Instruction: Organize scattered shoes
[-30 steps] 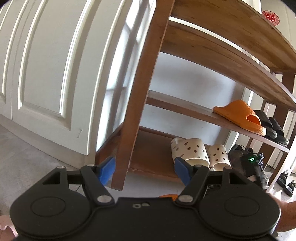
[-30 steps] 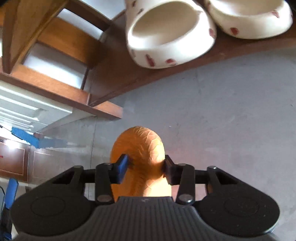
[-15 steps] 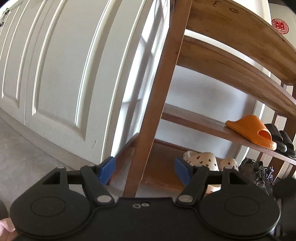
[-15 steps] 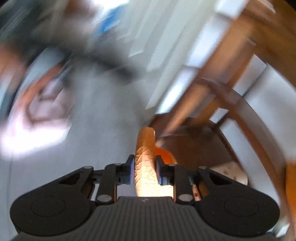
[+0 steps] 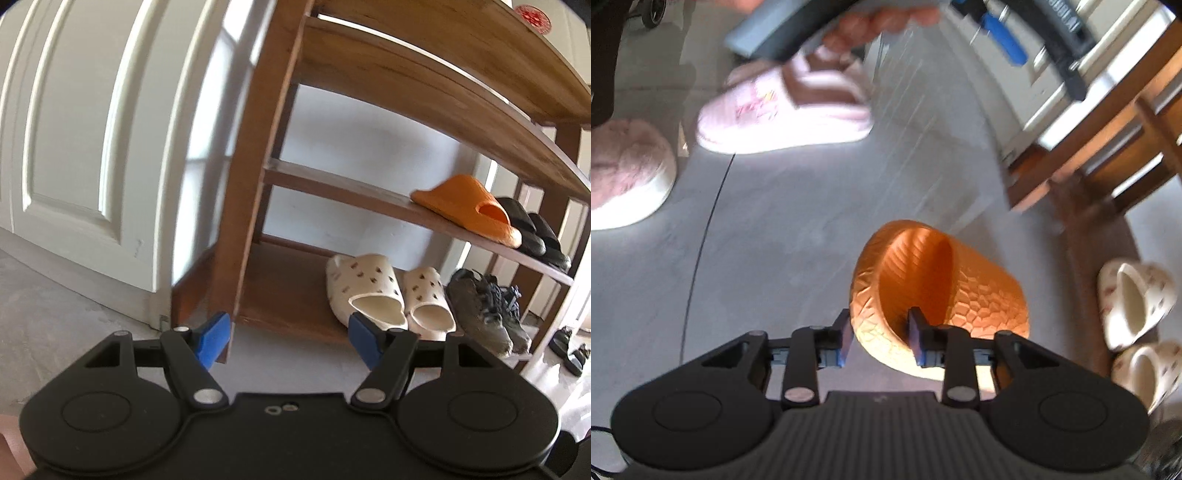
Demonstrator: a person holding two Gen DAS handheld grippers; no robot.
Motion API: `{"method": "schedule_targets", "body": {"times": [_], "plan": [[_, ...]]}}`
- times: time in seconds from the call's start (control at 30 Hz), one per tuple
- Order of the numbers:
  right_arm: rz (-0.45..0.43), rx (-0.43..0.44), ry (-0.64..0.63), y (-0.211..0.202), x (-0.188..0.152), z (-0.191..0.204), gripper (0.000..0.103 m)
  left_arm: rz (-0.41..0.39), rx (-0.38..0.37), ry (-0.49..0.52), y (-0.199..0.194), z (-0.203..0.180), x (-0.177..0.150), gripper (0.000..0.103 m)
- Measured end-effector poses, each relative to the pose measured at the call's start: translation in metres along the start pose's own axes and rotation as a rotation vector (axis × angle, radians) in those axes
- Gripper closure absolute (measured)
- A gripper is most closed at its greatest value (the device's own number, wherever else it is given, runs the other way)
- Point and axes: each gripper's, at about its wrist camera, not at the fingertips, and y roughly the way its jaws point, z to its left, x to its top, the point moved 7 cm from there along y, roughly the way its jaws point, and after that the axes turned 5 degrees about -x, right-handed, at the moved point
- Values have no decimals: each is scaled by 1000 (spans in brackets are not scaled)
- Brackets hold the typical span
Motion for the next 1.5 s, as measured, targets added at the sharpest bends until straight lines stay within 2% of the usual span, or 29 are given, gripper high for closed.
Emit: {"method": "schedule_targets", "body": {"times": [0.07,0.27,0.4,0.5,0.57,0.63,0.67,0.87,1.03,1.2,1.3,1.4,1.5], "plan": [[34,20,41,4,-10,5,58,10,-6,8,1,-4,-3,32],[91,78,218,6,-30,7,55,23,-14,13,4,-10,-7,32],[114,183,429,-1,-39,-3,55,29,-19,14,6,-13,-9,32],[109,190,560,-9,-47,-11,55,37,-26,16,7,-15,-10,32],[105,167,655,-12,-52,-17,55,45,-30,19,8,-16,-11,32],[100,113,802,-11,-62,-26,52,53,-34,20,10,-18,-13,32],[97,99,825,-11,-65,-26,49,55,-35,21,10,-19,-13,32],[39,-65,840,2,-73,-4,44,65,-41,49,9,-25,-18,32],[-54,-257,916,20,-79,3,44,87,-36,77,7,-26,-24,32],[-167,-331,911,25,-81,10,58,85,-19,104,1,-23,-26,32],[-221,-335,916,16,-80,7,66,80,-9,109,0,-21,-24,32],[-269,-374,898,-3,-81,-7,74,64,-10,106,-1,-21,-20,32],[-319,-374,938,-22,-83,-30,81,41,-17,105,-3,-24,-14,32]]}}
